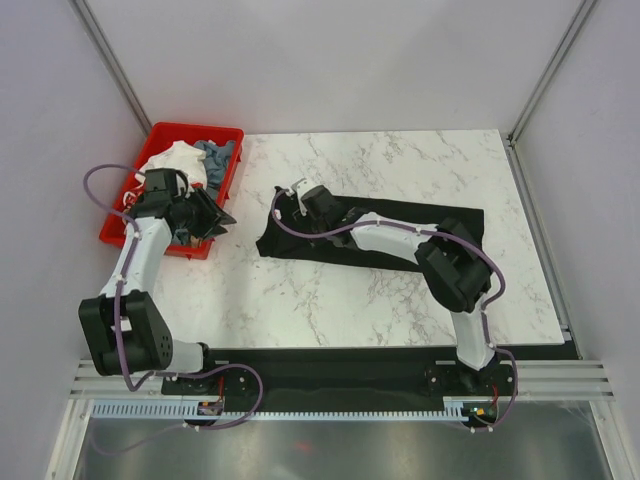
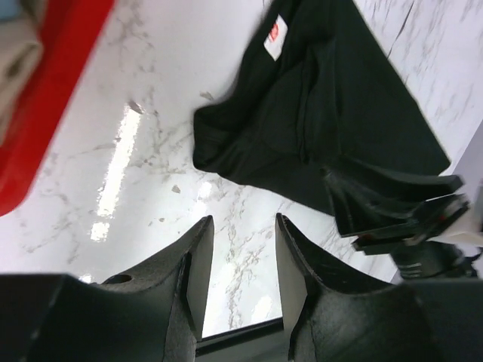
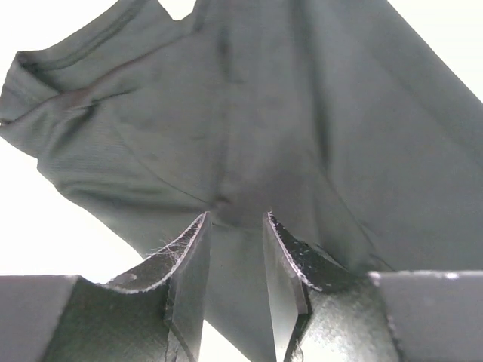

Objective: Fold and stack the t-shirts
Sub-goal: Fold the tshirt

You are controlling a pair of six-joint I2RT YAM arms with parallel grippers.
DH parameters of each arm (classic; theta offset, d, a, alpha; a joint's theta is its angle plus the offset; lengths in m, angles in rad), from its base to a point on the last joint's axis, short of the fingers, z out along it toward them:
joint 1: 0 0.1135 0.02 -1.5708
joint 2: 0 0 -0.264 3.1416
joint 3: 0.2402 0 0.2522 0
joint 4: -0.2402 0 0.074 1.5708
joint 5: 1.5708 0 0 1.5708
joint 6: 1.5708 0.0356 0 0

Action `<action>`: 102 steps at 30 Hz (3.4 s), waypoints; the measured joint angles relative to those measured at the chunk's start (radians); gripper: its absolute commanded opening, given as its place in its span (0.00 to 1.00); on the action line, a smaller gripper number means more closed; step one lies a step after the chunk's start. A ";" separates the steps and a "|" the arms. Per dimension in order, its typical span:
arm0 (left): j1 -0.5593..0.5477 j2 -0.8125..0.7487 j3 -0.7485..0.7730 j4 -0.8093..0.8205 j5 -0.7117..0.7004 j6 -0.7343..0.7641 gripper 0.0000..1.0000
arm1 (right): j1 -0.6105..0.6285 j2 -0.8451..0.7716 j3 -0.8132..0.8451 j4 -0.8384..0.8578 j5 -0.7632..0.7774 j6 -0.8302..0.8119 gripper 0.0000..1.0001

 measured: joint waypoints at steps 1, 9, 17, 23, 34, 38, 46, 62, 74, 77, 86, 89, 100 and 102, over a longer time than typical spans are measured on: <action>0.026 -0.018 -0.002 0.000 0.001 -0.002 0.46 | 0.012 0.018 0.014 0.000 0.002 -0.015 0.43; 0.072 -0.066 -0.007 0.029 0.014 -0.006 0.46 | 0.043 0.086 0.082 -0.004 0.035 -0.115 0.45; 0.072 -0.065 -0.016 0.032 0.026 -0.006 0.46 | 0.089 0.153 0.117 -0.027 0.131 -0.186 0.44; 0.072 -0.065 -0.016 0.037 0.027 -0.006 0.46 | 0.095 0.161 0.120 -0.030 0.201 -0.206 0.17; 0.072 -0.064 -0.033 0.052 0.027 -0.007 0.46 | 0.094 0.161 0.129 -0.019 0.286 -0.210 0.26; 0.072 -0.063 -0.037 0.053 0.028 -0.007 0.46 | 0.094 0.161 0.129 -0.019 0.277 -0.211 0.25; 0.066 -0.063 -0.108 0.091 0.062 -0.011 0.43 | 0.094 0.161 0.129 -0.019 0.276 -0.209 0.11; -0.186 0.047 -0.175 0.227 0.050 -0.103 0.36 | 0.094 0.155 0.129 -0.019 0.258 -0.202 0.11; -0.222 0.270 -0.148 0.349 0.022 -0.198 0.32 | 0.086 0.142 0.125 -0.011 0.224 -0.197 0.14; -0.227 0.311 -0.141 0.366 -0.001 -0.200 0.31 | 0.080 0.142 0.123 -0.009 0.219 -0.195 0.18; -0.227 0.357 -0.142 0.370 -0.031 -0.201 0.29 | 0.055 0.133 0.098 0.000 0.190 -0.194 0.24; -0.227 0.357 -0.142 0.369 -0.037 -0.201 0.29 | 0.048 0.127 0.097 0.004 0.185 -0.195 0.22; -0.231 0.350 -0.130 0.335 -0.093 -0.193 0.21 | 0.035 0.119 0.097 0.004 0.144 -0.195 0.34; -0.232 0.348 -0.128 0.328 -0.106 -0.189 0.17 | 0.035 0.113 0.097 0.005 0.138 -0.195 0.33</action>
